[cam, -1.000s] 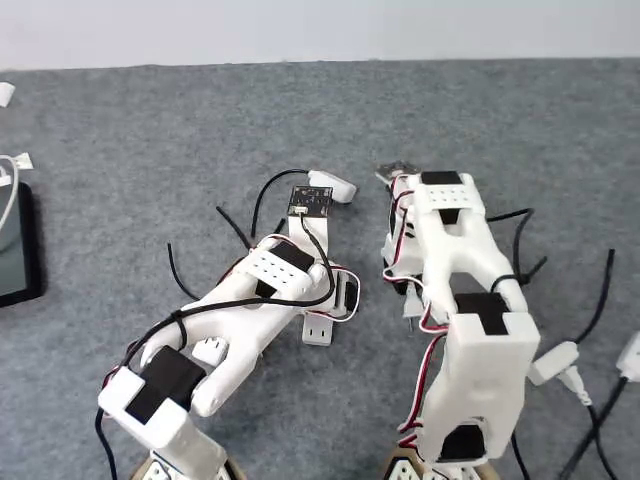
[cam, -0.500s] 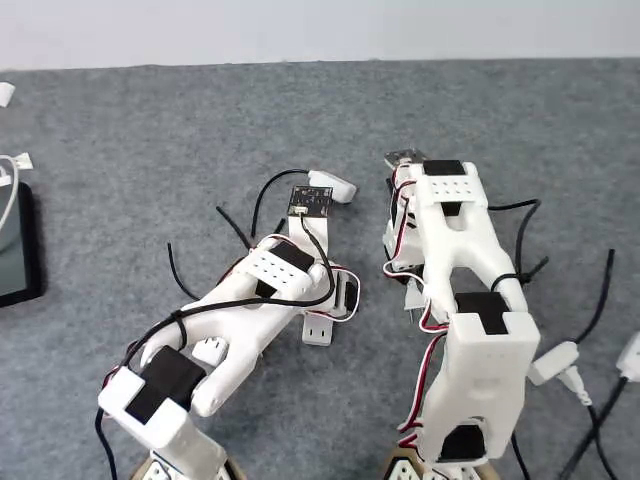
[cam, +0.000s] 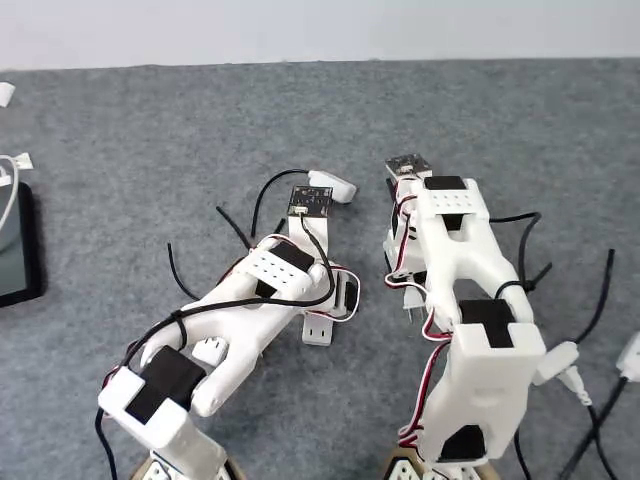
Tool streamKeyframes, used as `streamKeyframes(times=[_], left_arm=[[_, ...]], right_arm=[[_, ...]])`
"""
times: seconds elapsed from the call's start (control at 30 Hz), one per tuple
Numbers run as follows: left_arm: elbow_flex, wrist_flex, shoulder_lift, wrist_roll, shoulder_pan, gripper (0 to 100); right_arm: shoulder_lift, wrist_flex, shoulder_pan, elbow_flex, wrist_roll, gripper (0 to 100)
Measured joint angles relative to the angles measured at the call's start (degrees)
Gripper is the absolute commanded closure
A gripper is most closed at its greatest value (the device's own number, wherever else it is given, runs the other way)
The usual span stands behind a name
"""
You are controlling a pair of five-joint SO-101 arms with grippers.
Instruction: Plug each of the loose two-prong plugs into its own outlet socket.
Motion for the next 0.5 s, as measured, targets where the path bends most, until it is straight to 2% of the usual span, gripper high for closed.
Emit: streamKeyframes(times=[0.13, 0.33, 0.5], left_arm=[[0.0, 0.0, 0.0, -2.6, 0.0, 74], [0.0, 0.6, 0.0, -3.8, 2.0, 89], [0.0, 0.6, 0.0, -5.5, 2.4, 95]], right_arm=[[-0.4, 0.0, 0.8, 0.0, 0.0, 99.0], [-2.4, 1.1, 2.1, 0.0, -2.1, 99.1], [-7.1, 2.7, 1.9, 3.3, -2.5, 99.1]])
